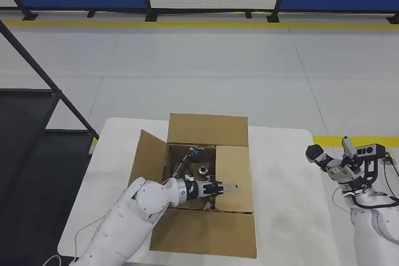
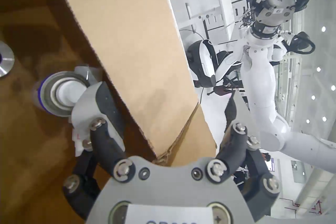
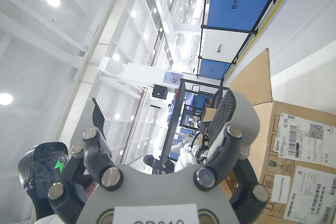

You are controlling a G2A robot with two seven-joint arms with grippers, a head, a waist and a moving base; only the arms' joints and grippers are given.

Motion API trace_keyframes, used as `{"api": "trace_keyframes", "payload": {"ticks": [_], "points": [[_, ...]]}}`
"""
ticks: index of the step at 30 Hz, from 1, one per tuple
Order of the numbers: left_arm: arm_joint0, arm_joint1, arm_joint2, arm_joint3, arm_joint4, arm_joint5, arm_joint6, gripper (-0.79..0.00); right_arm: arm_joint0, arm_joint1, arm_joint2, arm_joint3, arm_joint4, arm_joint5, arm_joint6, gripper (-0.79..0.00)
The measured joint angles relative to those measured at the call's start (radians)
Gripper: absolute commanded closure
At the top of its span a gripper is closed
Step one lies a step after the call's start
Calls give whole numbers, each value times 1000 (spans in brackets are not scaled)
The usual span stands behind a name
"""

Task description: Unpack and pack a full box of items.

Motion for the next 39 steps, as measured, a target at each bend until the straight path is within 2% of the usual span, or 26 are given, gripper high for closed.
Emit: {"api": "trace_keyframes", "payload": {"ticks": [5, 12, 18, 24, 31, 35, 39], "points": [[3, -6, 4, -47, 26, -34, 51, -785, -5, 4, 3, 1, 17, -6, -6, -785], [32, -6, -10, -169, 68, -27, 116, -785, -4, 10, 13, 4, 51, -11, -7, -785], [-13, -34, 43, -152, 66, -10, 187, -785, 2, 20, 36, 25, 60, -1, -2, -785], [-88, -87, 149, -60, 52, -45, 262, -785, -16, 31, 105, 60, 126, -15, 0, -785], [-174, -172, 281, 97, 25, -86, 361, -785, -51, 42, 171, 91, 186, -31, 16, -785], [-230, -224, 337, 190, 2, -93, 381, -785, -55, 46, 185, 109, 195, -35, 21, -785], [-279, -276, 394, 280, -8, -74, 345, -785, -55, 51, 194, 127, 202, -43, 23, -785]]}}
